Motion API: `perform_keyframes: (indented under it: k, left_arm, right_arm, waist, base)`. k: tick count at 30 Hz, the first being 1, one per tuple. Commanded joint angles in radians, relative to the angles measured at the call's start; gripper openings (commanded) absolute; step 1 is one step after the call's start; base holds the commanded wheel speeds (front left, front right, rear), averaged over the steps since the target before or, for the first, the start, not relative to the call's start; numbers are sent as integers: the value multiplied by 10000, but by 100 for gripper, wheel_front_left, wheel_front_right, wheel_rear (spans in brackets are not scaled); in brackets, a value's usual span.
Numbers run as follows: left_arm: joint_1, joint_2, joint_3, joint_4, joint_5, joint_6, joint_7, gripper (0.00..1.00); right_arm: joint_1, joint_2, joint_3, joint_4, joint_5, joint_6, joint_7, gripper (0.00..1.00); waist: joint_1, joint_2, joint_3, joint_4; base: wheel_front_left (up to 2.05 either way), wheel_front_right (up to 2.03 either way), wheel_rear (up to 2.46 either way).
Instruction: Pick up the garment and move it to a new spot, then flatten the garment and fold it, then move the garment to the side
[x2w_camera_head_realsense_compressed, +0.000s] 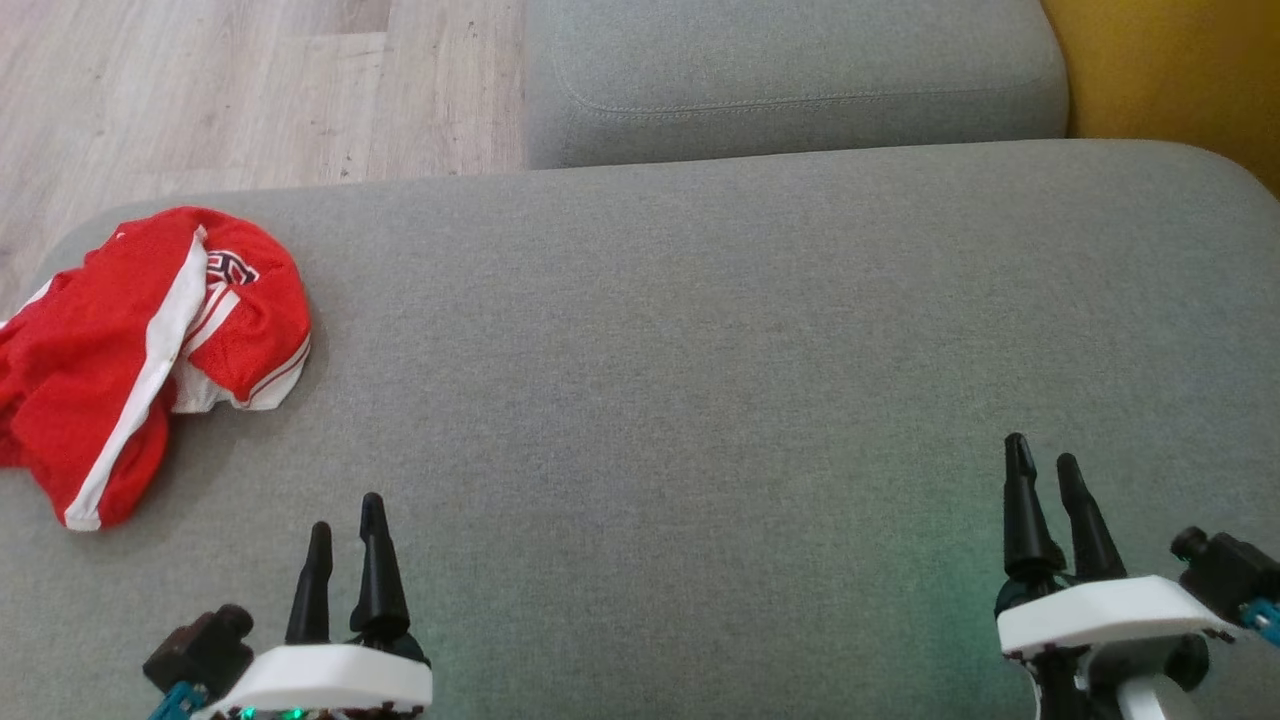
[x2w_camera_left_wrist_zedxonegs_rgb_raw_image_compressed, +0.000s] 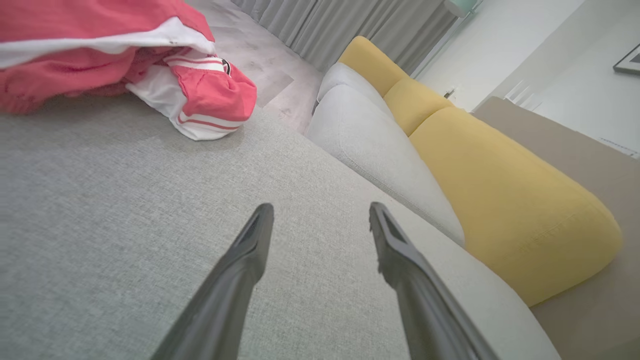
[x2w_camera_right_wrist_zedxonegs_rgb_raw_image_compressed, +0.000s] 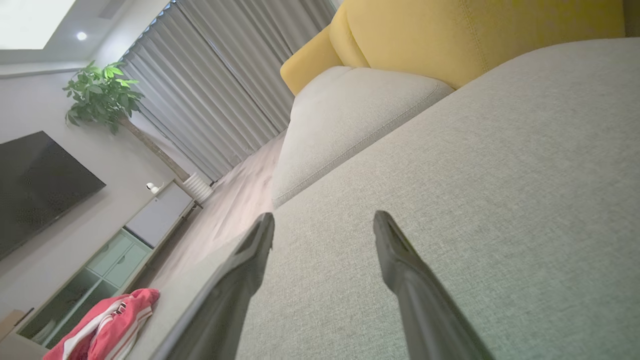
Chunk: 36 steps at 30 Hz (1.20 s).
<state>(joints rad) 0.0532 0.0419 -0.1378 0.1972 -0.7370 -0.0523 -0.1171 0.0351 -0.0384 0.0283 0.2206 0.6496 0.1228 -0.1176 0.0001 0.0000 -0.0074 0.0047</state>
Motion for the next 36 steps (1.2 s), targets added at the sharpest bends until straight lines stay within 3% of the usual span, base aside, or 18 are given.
perform_keyframes:
  k: [1, 36]
  left_arm:
    - [-186, 62, 102, -269, 325, 85, -146, 100]
    - [-116, 79, -566, 281, 4104, 581, -1185, 100]
  right_arm:
    - [-158, -85, 209, -301, -326, 51, -149, 100]
    - [-199, -111, 877, 445, -4851, 73, -1181, 100]
  waist:
    - [0, 0, 1, 3]
    - [-1, 0, -60, 52]
  base:
    - [0, 0, 0]
    - [0, 0, 0]
